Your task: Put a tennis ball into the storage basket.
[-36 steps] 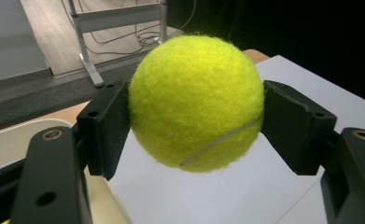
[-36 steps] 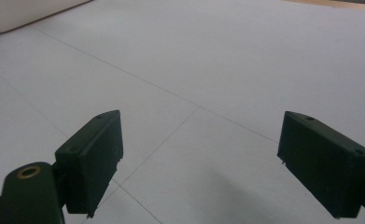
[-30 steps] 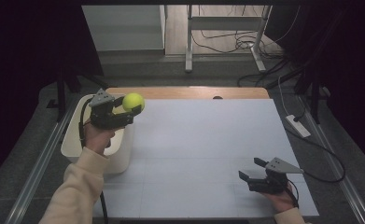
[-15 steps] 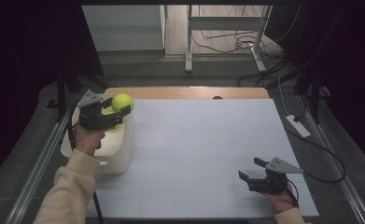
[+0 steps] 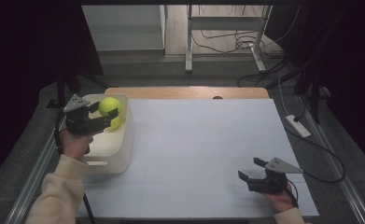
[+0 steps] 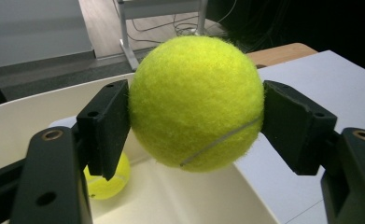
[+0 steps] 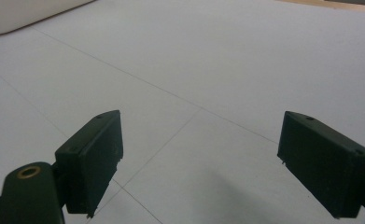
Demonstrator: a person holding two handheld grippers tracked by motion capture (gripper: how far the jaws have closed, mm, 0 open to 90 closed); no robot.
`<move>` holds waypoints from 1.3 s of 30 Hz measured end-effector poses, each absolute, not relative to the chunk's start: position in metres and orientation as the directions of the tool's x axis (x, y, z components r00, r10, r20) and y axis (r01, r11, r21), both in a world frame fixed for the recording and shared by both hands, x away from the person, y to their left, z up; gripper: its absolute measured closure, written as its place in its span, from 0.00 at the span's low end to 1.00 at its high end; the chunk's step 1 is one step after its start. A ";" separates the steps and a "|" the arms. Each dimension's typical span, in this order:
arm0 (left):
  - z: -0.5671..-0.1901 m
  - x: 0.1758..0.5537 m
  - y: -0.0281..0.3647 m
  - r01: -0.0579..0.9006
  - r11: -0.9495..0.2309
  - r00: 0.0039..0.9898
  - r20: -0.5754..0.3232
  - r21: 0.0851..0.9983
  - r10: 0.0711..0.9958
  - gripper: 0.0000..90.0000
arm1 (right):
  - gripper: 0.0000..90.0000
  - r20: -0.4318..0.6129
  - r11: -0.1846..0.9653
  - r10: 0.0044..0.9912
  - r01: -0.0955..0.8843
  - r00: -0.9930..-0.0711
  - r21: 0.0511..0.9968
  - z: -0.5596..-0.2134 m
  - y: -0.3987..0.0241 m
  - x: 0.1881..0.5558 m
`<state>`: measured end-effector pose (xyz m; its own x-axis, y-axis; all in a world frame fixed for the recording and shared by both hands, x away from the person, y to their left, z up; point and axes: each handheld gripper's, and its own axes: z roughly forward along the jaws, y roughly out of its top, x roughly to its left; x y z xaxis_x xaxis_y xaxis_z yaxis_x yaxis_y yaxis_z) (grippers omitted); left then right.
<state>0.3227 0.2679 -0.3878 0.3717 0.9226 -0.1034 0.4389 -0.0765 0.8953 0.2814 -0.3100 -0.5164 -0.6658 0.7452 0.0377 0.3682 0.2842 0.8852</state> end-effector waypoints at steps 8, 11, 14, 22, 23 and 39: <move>-0.390 0.319 0.277 0.453 -0.081 0.346 -0.091 0.888 0.934 0.31 | 0.16 0.036 0.285 0.746 0.367 -0.665 0.886 -0.516 -0.310 0.282; -0.393 0.318 0.283 0.464 -0.075 0.333 -0.095 0.883 0.938 0.31 | 0.16 0.037 0.285 0.746 0.369 -0.665 0.885 -0.516 -0.311 0.282; -0.394 0.317 0.287 0.473 -0.072 0.322 -0.096 0.878 0.942 0.31 | 0.16 0.037 0.284 0.745 0.367 -0.666 0.886 -0.516 -0.310 0.282; -0.396 0.315 0.292 0.481 -0.073 0.314 -0.094 0.873 0.945 0.31 | 0.16 0.036 0.288 0.745 0.369 -0.666 0.884 -0.517 -0.309 0.282; -0.396 0.315 0.292 0.482 -0.073 0.313 -0.094 0.873 0.945 0.31 | 0.16 0.036 0.287 0.745 0.369 -0.666 0.884 -0.517 -0.309 0.282; -0.400 0.319 0.289 0.506 -0.049 0.278 -0.109 0.861 0.954 0.16 | 0.16 0.036 0.286 0.746 0.369 -0.665 0.884 -0.516 -0.309 0.281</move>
<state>0.3186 0.2892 -0.3995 0.2775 0.9545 -0.1091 0.5056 -0.0485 0.8614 0.2813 -0.3094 -0.5164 -0.6652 0.7458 0.0360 0.3688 0.2862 0.8844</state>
